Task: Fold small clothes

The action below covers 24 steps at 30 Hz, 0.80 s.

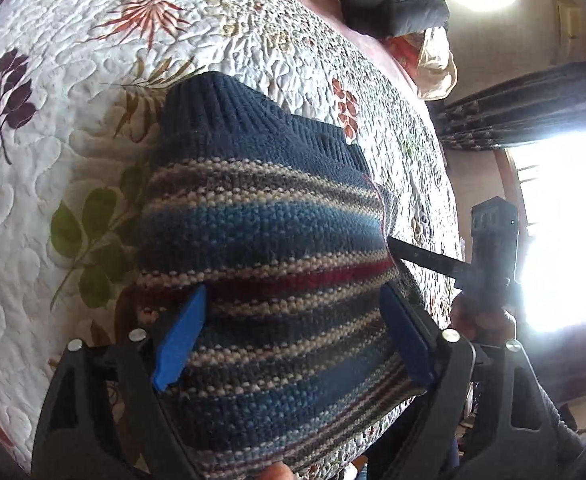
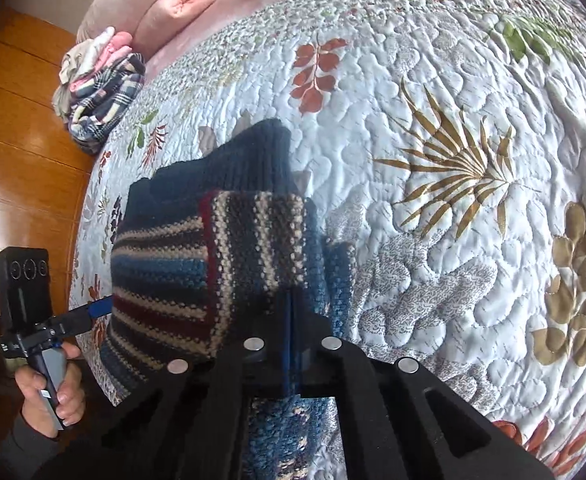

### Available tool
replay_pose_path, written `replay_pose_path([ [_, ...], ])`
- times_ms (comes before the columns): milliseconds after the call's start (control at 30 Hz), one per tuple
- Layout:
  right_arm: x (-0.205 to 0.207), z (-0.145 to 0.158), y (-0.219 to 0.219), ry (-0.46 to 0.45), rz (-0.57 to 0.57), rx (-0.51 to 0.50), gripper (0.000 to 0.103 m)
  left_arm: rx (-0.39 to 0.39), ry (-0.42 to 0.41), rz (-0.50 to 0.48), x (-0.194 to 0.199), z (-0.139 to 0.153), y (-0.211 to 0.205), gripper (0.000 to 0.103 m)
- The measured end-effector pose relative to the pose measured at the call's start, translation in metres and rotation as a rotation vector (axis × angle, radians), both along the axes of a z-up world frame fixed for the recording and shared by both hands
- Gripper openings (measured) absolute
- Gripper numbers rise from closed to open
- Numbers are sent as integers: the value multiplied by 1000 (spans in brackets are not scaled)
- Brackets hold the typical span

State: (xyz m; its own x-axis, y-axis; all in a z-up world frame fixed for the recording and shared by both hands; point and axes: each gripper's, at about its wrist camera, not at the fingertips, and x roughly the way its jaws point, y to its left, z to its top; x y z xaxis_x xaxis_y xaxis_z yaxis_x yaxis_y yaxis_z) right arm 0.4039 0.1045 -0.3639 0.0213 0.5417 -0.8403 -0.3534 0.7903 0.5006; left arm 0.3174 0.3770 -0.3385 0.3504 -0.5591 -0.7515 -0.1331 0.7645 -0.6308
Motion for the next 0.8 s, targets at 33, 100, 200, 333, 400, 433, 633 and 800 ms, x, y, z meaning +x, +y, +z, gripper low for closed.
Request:
replay_pose_path([
  [33, -2, 13, -2, -38, -3, 6, 1, 12, -20, -19, -1, 10, -2, 89],
  [100, -7, 42, -3, -103, -1, 74, 4, -37, -109, -44, -6, 32, -2, 89],
  [200, -15, 44, 16, -94, 63, 64, 6, -51, -107, -18, 1, 33, 6, 89],
  [333, -32, 1, 24, -101, 158, -116, 0, -61, 4, -46, 6, -8, -1, 89],
  [400, -37, 7, 16, -98, 141, -114, 0, -44, -6, -43, 4, 0, -3, 89],
  [433, -41, 16, 14, -112, 140, -112, 0, -54, -22, -25, 1, 8, -1, 89],
  [633, -93, 40, 1, -157, 171, -106, 2, -90, -125, 1, -66, 40, 7, 89],
  [800, -97, 13, -7, -126, 136, -156, 0, 56, 40, 34, -74, -15, 1, 88],
])
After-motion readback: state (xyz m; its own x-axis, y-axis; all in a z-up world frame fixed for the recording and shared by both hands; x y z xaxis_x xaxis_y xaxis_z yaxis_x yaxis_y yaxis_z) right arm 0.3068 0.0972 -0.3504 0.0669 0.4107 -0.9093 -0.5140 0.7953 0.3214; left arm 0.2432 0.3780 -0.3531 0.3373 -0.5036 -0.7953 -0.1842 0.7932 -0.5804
